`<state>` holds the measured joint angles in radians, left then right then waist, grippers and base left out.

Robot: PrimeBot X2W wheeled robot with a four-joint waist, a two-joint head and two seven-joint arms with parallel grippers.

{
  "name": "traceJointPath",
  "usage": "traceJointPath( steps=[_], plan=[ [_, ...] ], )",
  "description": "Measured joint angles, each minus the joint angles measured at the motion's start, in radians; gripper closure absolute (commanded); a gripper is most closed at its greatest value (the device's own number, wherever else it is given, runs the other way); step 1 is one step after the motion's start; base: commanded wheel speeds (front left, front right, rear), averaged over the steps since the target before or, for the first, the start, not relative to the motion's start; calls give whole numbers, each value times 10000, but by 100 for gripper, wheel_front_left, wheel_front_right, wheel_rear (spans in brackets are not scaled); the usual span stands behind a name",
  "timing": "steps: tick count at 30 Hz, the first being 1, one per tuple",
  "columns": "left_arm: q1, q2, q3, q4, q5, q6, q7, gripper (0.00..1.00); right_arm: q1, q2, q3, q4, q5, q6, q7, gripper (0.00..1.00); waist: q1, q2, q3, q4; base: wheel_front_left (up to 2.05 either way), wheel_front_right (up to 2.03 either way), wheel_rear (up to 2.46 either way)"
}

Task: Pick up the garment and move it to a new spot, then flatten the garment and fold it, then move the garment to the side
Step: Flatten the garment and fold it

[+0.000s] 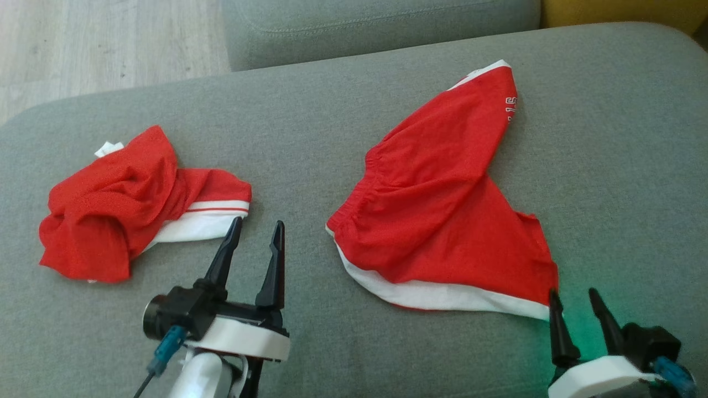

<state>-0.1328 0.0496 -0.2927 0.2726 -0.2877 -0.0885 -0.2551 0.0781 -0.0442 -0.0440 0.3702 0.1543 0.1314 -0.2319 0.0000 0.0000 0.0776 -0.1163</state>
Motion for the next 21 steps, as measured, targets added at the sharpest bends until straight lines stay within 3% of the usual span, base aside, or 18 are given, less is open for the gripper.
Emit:
traceJointPath(
  steps=[8, 20, 21],
  plan=[
    [-6, 0, -12, 42, 73, -15, 0, 0, 44, 8, 155, 430, -59, 0, 917, 0, 0, 0, 104, 77, 0, 0, 0],
    [-14, 0, -12, 105, 159, -90, 0, 0, 59, 12, 416, 811, -58, 0, 1358, 0, 0, 0, 231, 259, 0, 0, 0],
    [-16, 0, -10, 105, 159, -96, 0, 0, 59, 12, 422, 815, -58, 0, 1356, 17, 1, 0, 239, 260, 0, 0, 0]
  ],
)
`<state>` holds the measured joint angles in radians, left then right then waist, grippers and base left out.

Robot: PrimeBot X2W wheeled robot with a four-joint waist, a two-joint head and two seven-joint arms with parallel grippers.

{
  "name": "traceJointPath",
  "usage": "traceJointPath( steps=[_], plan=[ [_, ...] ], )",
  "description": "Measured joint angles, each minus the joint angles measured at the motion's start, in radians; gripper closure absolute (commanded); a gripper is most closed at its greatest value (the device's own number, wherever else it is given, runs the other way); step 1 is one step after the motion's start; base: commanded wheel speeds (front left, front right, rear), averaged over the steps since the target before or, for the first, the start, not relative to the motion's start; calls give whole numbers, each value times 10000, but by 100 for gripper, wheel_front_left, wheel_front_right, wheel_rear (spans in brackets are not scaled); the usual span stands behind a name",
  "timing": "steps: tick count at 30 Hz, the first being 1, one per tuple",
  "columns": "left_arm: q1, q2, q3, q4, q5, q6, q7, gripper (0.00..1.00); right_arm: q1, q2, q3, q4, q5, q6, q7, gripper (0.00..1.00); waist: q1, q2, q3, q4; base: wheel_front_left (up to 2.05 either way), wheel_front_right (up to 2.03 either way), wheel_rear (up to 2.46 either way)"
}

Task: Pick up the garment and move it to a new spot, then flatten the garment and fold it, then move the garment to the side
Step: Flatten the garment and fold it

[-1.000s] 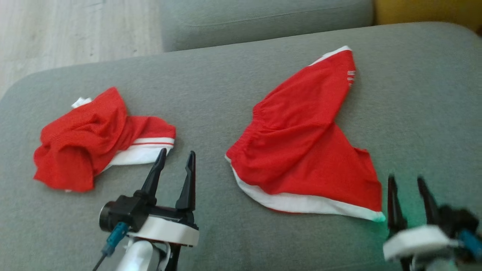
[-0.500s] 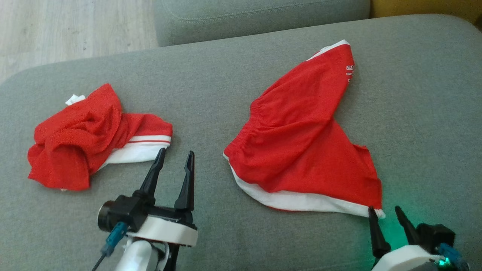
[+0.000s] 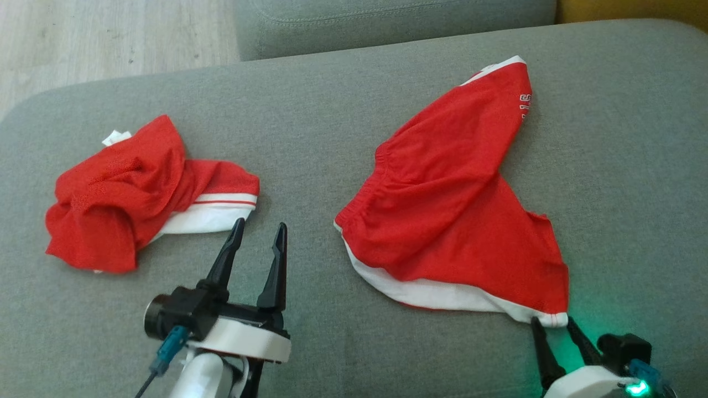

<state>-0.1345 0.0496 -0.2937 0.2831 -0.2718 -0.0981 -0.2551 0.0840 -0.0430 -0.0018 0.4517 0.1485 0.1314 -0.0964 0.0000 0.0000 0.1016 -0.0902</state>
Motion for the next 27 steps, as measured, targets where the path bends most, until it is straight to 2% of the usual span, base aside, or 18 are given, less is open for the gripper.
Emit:
traceJointPath(
  steps=[1, 2, 3, 4, 10, 15, 19, 27],
  plan=[
    [-2, 0, 2, 0, 0, -2, 0, 0, 0, 0, 2, 2, 0, 0, 0, 42, 0, 0, 6, -4, 0, 0, 0],
    [-4, 0, 2, 4, 0, -2, 0, 0, 0, 0, 2, 4, 0, 0, 0, 61, 0, 0, 10, -9, 0, 0, 0],
    [-4, 0, 2, 6, 0, -2, 0, 0, -1, 0, 2, 4, -2, 0, 0, 92, 0, 0, 17, -17, 0, 0, 0],
    [-4, 0, 2, 13, 0, -4, 0, 0, -1, 0, -4, 4, -4, 0, -2, 100, 0, 0, 19, -25, 0, 0, 0],
    [-25, 10, -144, 435, 10, -84, 0, 0, -11, 2, -431, -198, -272, 0, -96, 100, 0, 0, -3, -116, 0, 0, 0],
    [-306, 522, -1941, 1425, 529, -268, 604, 0, -153, 13, -1254, -499, -282, 0, -102, 100, 0, 0, 45, -279, 0, 0, 0],
    [-981, 980, -2909, 1889, 399, -341, 884, 0, -235, 19, -1760, -493, -466, 0, -75, 100, 0, 0, 168, -418, 0, 0, 0],
    [-2491, 1294, -4535, 2663, -382, -341, 918, 0, -831, 17, -1695, -443, -234, 0, 88, 100, 0, 0, 653, -683, 0, 0, 0]
  ],
)
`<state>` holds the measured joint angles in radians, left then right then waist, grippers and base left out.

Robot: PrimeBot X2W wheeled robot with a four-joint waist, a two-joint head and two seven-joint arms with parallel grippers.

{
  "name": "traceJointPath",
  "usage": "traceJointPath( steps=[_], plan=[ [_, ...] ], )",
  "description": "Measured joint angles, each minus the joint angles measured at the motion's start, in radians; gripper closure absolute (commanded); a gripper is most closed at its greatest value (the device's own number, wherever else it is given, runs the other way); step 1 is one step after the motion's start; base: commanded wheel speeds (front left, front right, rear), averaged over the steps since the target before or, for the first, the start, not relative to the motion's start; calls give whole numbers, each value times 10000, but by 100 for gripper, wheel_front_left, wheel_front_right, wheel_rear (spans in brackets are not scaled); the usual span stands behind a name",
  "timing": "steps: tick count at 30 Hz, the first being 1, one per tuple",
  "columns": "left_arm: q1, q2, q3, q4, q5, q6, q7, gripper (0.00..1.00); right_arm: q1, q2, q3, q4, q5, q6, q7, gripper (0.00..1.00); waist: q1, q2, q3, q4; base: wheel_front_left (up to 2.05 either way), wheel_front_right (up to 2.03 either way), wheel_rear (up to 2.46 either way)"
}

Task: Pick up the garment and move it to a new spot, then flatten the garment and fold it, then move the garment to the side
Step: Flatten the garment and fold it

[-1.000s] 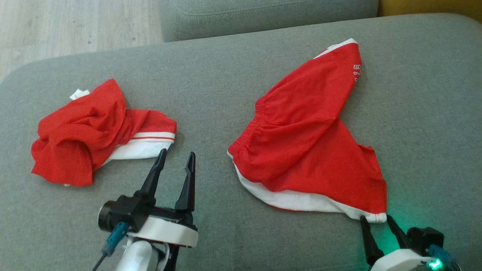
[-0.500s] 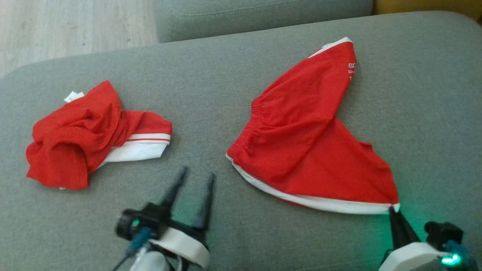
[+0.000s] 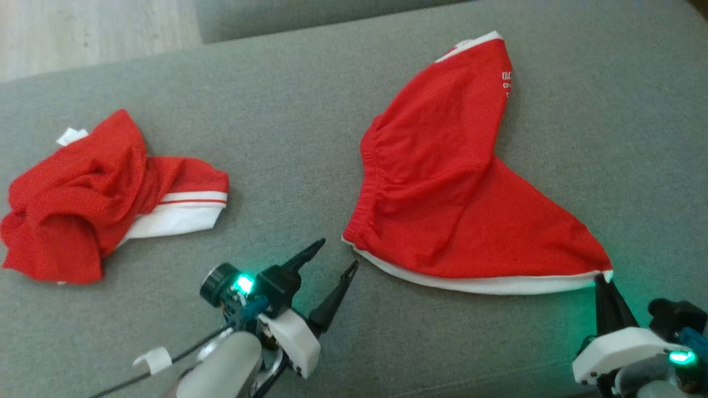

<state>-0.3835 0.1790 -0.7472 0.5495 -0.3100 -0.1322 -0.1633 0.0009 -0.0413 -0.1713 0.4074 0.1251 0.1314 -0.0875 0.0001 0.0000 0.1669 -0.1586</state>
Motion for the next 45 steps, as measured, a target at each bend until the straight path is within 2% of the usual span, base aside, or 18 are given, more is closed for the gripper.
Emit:
traceJointPath(
  steps=[9, 20, 21, 23, 24, 35, 42, 45],
  plan=[
    [-1321, 75, -1020, 1072, -813, 0, -487, 0, -387, 0, 282, 67, 173, 0, -17, 100, 1, 0, 605, -294, 0, 0, 0],
    [-1739, 82, -2144, 1578, -1523, 0, -767, 0, -528, 0, 336, 387, 247, 0, -196, 100, 0, 0, 648, -443, 0, 0, 0],
    [-1788, 90, -2261, 1584, -1593, 0, -769, 16, -528, 0, 339, 430, 247, 0, -197, 100, 0, 0, 642, -451, 0, 0, 0],
    [-1905, 98, -2336, 1582, -1710, 0, -775, 97, -531, 0, 343, 499, 247, 0, -268, 100, 0, 0, 616, -461, 0, 0, 0],
    [-1949, 117, -2362, 1580, -1756, 0, -817, 100, -532, 0, 343, 533, 247, 0, -280, 100, 0, 0, 600, -463, 0, 0, 0],
    [-2044, 339, -2470, 1511, -1824, 0, -859, 100, -566, 0, 328, 520, 245, 0, -589, 100, 0, 0, 166, -283, 0, 0, 0],
    [-2004, 765, -2121, 951, -2128, 0, -859, 100, -1125, -17, 685, -602, 416, 0, -596, 100, -1, 0, -584, -115, 0, 0, 0],
    [-2181, 1062, -1969, 523, -2489, 0, -723, 100, -1594, -261, 1032, -1152, 495, 0, -349, 100, -1, 0, -947, -27, 0, 0, 0]
  ],
)
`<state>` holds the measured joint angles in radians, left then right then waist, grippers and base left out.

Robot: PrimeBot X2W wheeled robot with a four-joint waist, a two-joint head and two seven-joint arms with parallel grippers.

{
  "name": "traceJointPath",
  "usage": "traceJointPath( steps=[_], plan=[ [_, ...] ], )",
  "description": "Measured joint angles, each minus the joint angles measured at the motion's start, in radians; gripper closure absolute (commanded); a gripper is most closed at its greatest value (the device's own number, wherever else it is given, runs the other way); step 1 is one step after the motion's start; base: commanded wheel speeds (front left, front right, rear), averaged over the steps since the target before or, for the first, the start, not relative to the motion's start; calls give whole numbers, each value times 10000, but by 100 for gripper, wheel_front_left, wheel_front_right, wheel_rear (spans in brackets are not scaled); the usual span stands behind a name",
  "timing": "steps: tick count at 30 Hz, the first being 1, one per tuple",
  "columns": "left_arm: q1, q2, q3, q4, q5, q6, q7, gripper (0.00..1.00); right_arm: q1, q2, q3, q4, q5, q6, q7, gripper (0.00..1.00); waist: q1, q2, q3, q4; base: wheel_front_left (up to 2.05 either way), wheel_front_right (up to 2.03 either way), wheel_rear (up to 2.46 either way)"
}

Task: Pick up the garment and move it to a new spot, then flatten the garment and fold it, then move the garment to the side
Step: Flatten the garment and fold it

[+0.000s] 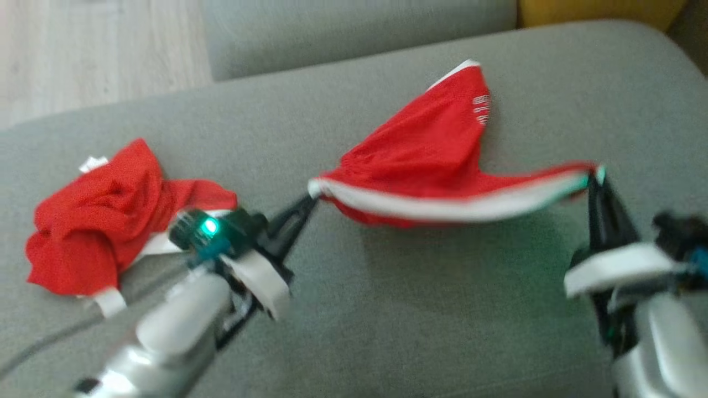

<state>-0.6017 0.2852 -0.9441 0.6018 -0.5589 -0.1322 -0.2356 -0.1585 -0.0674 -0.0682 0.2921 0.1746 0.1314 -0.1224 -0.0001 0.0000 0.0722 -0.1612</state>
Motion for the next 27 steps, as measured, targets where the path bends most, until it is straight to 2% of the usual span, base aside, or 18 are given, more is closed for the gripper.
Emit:
traceJointPath(
  steps=[5, 9, 16, 20, 27],
  plan=[
    [-1107, 608, 117, -662, -752, 0, 780, 100, -1474, -734, 575, -527, 437, 0, 711, 100, -1, 0, -608, 117, 0, 0, 0],
    [-2150, 784, 393, -1003, -1505, 0, 1501, 100, -2844, -1143, 1160, -593, 673, 0, 1179, 100, 0, 0, -940, 218, 0, 0, 0],
    [-3177, 1108, 564, -1248, -2048, 0, 2228, 100, -4459, -1814, 2010, -518, 807, 0, 1450, 100, 0, 0, -1275, 337, 0, 0, 0],
    [-3235, 1208, 727, -1592, -2332, 0, 2347, 100, -4725, -2096, 2071, -522, 711, 0, 1496, 100, 0, 0, -1378, 403, 0, 0, 0],
    [-2512, 1655, 907, -2539, -3093, 104, 2840, 100, -4079, -2395, 2140, -669, 702, 0, 2485, 100, 1, 0, -1272, 495, 0, 0, 0]
  ],
)
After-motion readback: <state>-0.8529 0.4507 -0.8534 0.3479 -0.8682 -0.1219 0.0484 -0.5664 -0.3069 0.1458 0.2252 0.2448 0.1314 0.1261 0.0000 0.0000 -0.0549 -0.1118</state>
